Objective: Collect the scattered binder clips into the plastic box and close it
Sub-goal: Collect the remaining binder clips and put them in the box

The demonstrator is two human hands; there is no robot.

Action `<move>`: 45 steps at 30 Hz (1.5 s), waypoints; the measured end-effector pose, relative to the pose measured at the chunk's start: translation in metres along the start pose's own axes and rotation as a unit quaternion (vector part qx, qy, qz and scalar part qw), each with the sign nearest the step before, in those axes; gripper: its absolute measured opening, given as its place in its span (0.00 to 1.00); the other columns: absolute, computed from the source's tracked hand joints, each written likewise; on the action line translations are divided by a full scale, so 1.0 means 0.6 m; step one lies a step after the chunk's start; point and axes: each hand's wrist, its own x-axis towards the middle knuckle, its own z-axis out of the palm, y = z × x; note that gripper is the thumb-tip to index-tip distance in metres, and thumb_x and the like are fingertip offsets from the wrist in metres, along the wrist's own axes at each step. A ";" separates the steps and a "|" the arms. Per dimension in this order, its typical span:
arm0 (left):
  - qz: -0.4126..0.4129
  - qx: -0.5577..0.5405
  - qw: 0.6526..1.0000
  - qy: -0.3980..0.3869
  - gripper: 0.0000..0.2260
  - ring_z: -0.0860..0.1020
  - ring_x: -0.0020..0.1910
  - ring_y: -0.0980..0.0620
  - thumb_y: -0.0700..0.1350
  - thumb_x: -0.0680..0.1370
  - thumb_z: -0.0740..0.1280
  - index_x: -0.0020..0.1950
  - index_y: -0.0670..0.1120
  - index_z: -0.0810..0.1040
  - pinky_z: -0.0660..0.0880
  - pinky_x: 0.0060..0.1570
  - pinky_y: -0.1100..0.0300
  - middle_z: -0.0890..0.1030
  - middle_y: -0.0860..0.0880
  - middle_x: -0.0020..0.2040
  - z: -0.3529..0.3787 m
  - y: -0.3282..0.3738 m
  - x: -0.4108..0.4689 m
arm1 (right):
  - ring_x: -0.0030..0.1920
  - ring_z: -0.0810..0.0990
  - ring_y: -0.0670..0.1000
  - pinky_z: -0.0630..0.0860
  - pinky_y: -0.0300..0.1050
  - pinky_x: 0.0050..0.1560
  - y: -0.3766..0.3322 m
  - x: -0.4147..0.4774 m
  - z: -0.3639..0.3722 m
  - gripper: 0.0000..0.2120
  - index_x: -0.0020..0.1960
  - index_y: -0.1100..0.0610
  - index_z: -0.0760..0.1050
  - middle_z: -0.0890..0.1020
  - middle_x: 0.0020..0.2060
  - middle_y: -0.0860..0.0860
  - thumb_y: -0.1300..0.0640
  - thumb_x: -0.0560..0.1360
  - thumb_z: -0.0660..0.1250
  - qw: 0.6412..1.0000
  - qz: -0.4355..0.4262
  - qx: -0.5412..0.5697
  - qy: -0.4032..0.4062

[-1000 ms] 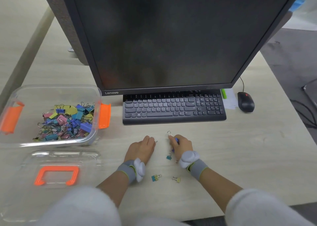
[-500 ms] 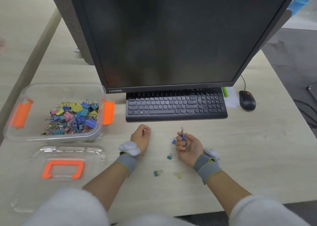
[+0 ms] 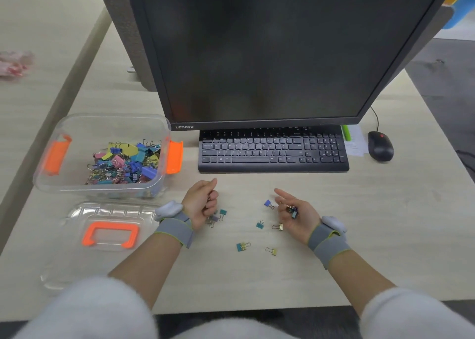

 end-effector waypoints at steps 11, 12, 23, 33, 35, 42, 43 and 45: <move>0.070 0.685 0.717 0.108 0.20 0.78 0.47 0.44 0.62 0.73 0.64 0.46 0.44 0.73 0.70 0.41 0.58 0.80 0.44 0.47 -0.026 -0.015 -0.024 | 0.40 0.75 0.52 0.69 0.41 0.37 0.033 -0.005 0.021 0.16 0.45 0.52 0.70 0.77 0.38 0.51 0.40 0.71 0.66 0.663 -0.070 -0.743 0.059; 0.065 0.714 0.690 0.102 0.24 0.78 0.49 0.43 0.64 0.72 0.64 0.52 0.44 0.72 0.71 0.42 0.57 0.80 0.44 0.49 -0.024 -0.018 -0.025 | 0.41 0.74 0.52 0.69 0.42 0.40 0.041 -0.001 0.023 0.17 0.46 0.51 0.67 0.77 0.40 0.51 0.39 0.71 0.65 0.619 -0.066 -0.781 0.053; 0.072 0.787 0.612 0.023 0.15 0.78 0.51 0.40 0.51 0.81 0.54 0.60 0.40 0.66 0.68 0.39 0.57 0.79 0.40 0.55 0.003 -0.051 -0.019 | 0.28 0.66 0.50 0.61 0.39 0.26 0.069 0.017 0.036 0.08 0.46 0.55 0.59 0.68 0.30 0.51 0.52 0.75 0.56 0.451 -0.114 -0.885 0.014; 0.075 0.366 0.927 0.039 0.09 0.66 0.22 0.54 0.41 0.76 0.63 0.37 0.48 0.69 0.62 0.23 0.65 0.70 0.51 0.26 0.002 -0.012 -0.033 | 0.16 0.59 0.46 0.53 0.31 0.18 0.057 -0.001 0.093 0.12 0.34 0.59 0.70 0.68 0.22 0.50 0.59 0.74 0.54 0.974 0.033 -0.224 -0.003; 0.067 0.272 0.960 0.003 0.07 0.61 0.17 0.56 0.40 0.77 0.62 0.39 0.48 0.71 0.57 0.22 0.69 0.67 0.52 0.22 0.010 0.019 -0.043 | 0.15 0.60 0.45 0.53 0.31 0.14 0.056 -0.006 0.131 0.12 0.35 0.59 0.68 0.68 0.19 0.48 0.59 0.75 0.53 0.991 0.045 -0.118 -0.039; 0.127 0.045 0.991 -0.030 0.11 0.60 0.18 0.58 0.43 0.80 0.62 0.37 0.45 0.72 0.57 0.19 0.70 0.66 0.52 0.23 0.006 0.142 -0.078 | 0.16 0.64 0.43 0.58 0.31 0.13 0.041 -0.026 0.311 0.13 0.35 0.59 0.67 0.70 0.24 0.50 0.60 0.78 0.55 0.991 0.019 -0.039 -0.128; 0.136 0.025 0.990 -0.021 0.11 0.62 0.18 0.58 0.43 0.79 0.62 0.37 0.45 0.72 0.58 0.19 0.70 0.67 0.51 0.24 0.004 0.155 -0.080 | 0.17 0.65 0.43 0.59 0.31 0.13 0.036 -0.026 0.331 0.12 0.35 0.60 0.68 0.71 0.25 0.50 0.61 0.78 0.55 0.990 0.017 -0.034 -0.135; 0.160 -0.005 0.987 0.004 0.09 0.64 0.19 0.58 0.42 0.79 0.61 0.39 0.44 0.72 0.60 0.19 0.69 0.68 0.48 0.28 -0.018 0.187 -0.084 | 0.17 0.67 0.43 0.61 0.32 0.14 0.033 -0.034 0.380 0.11 0.36 0.60 0.68 0.72 0.27 0.51 0.62 0.77 0.54 0.986 0.016 -0.071 -0.152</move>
